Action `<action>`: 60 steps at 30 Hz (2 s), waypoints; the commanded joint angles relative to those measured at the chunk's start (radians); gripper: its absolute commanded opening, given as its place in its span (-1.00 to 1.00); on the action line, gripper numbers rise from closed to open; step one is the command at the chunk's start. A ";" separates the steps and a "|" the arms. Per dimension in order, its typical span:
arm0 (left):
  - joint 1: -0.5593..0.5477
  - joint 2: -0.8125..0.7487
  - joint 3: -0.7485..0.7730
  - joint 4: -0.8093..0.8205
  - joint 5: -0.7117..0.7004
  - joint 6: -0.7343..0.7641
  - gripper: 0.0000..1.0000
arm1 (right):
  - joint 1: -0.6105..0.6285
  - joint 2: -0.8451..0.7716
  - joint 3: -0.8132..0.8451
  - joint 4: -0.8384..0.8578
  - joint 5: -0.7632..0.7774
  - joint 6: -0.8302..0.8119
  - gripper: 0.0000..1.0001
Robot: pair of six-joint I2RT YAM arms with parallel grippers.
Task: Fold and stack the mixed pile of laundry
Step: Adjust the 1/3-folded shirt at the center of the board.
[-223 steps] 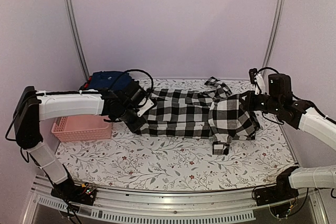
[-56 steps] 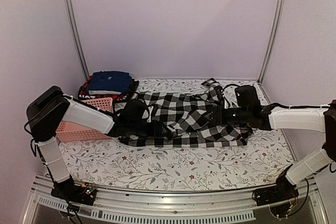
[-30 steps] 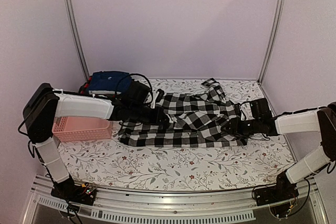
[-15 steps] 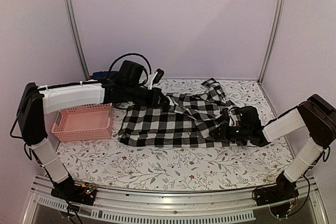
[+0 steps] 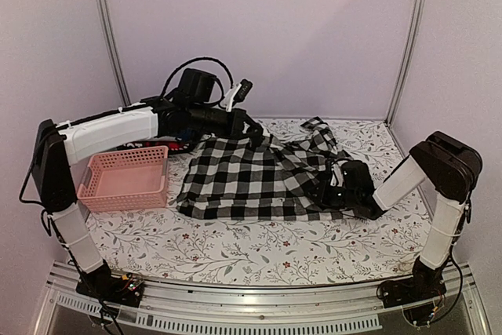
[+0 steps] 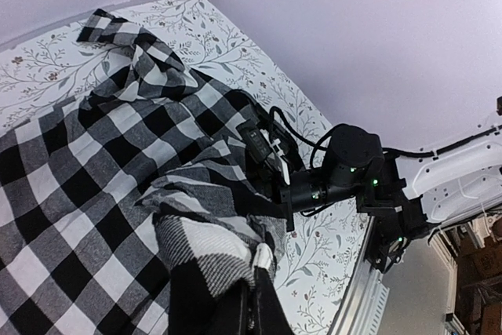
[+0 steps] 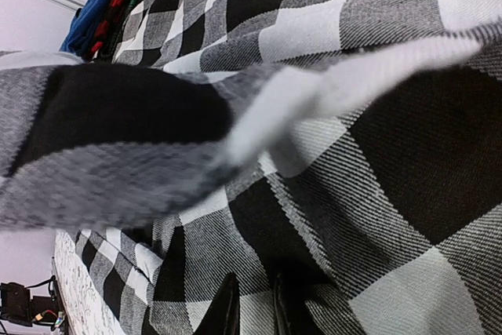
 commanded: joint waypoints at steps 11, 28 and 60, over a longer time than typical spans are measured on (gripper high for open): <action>0.038 -0.091 -0.269 -0.108 -0.001 0.165 -1.00 | 0.025 -0.122 -0.084 0.003 0.087 -0.006 -0.37; 0.167 -0.006 -0.377 -0.181 -0.238 0.231 -1.00 | 0.014 -0.651 -0.202 -0.449 0.056 -0.148 -0.05; 0.084 0.117 -0.465 0.081 -0.290 0.017 -0.18 | -0.052 0.070 0.356 -0.671 -0.205 -0.372 0.10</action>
